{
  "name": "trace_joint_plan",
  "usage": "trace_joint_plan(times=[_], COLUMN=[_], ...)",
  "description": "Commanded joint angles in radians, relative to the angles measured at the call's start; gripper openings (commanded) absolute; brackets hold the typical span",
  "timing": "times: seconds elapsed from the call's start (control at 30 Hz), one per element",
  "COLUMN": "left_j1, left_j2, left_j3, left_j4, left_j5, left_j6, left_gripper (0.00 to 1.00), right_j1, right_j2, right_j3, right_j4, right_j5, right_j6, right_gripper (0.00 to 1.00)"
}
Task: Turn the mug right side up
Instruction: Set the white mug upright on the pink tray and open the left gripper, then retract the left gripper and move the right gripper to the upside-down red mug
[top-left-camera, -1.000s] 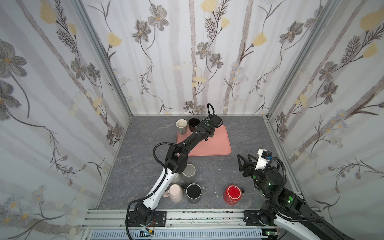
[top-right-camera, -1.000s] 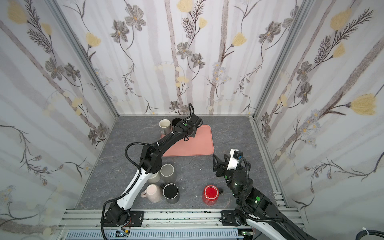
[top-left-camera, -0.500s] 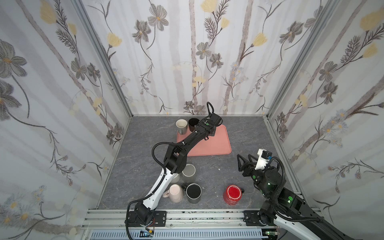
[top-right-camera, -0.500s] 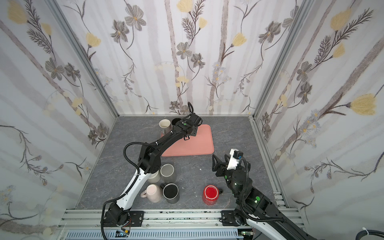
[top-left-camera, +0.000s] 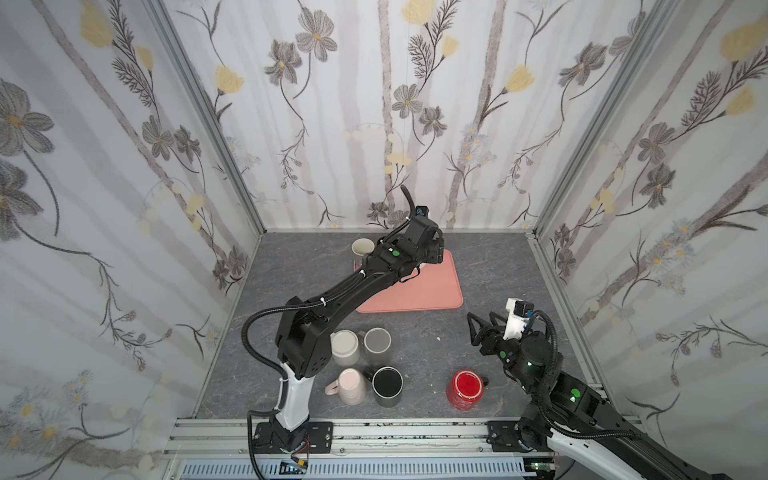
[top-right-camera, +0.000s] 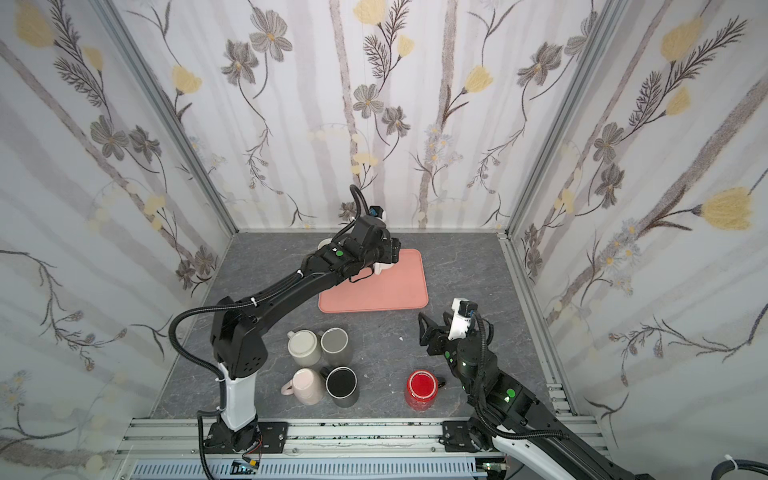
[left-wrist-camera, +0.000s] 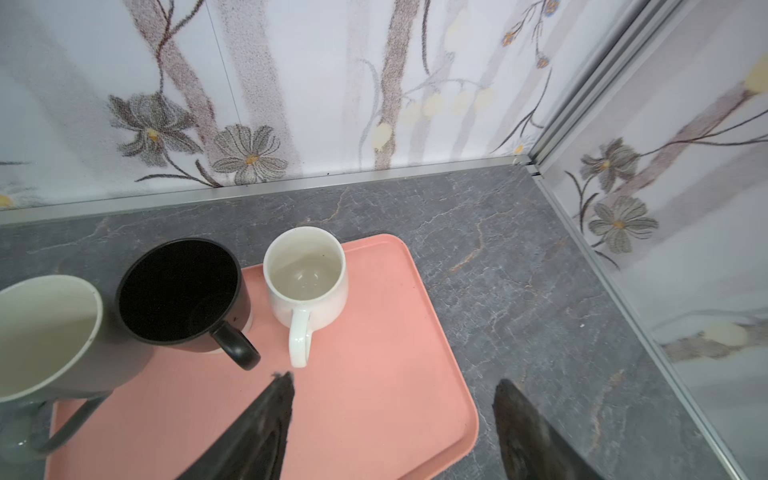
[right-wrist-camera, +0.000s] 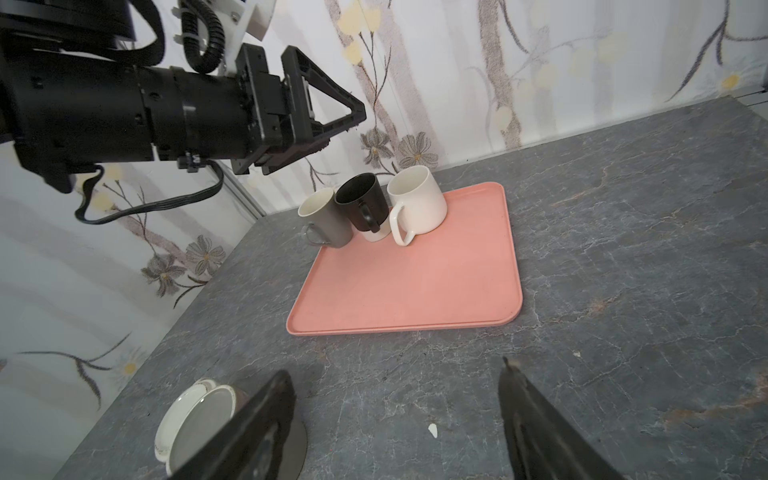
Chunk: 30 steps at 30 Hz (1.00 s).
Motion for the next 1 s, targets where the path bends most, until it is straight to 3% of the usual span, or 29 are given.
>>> trace_joint_plan(times=[0.0, 0.13, 0.27, 0.6, 0.8, 0.97], left_j1=[-0.002, -0.005, -0.007, -0.009, -0.008, -0.007], left_j2=[-0.136, -0.341, -0.543, -1.002, -1.176, -1.241], left_j3=[-0.158, -0.363, -0.544, -0.956, -1.107, -1.168], left_j4=[0.212, 0.320, 0.377, 0.484, 0.462, 0.454], left_j5=[0.074, 0.101, 0.105, 0.078, 0.036, 0.007], left_j6=[-0.079, -0.117, -0.139, -0.169, -0.193, -0.198], left_gripper=[0.79, 0.85, 1.00, 1.00, 1.00, 1.00], right_j1=[0.000, 0.000, -0.001, 0.011, 0.018, 0.018], right_j2=[0.020, 0.038, 0.055, 0.101, 0.197, 0.228], right_j3=[0.004, -0.008, -0.015, 0.013, 0.104, 0.196], right_j4=[-0.035, -0.069, -0.115, -0.314, -0.495, -0.679], right_j5=[-0.071, -0.123, -0.175, -0.259, -0.273, -0.217], right_j6=[0.006, 0.023, 0.049, 0.147, 0.234, 0.306], right_gripper=[0.77, 0.77, 0.77, 0.77, 0.77, 0.79])
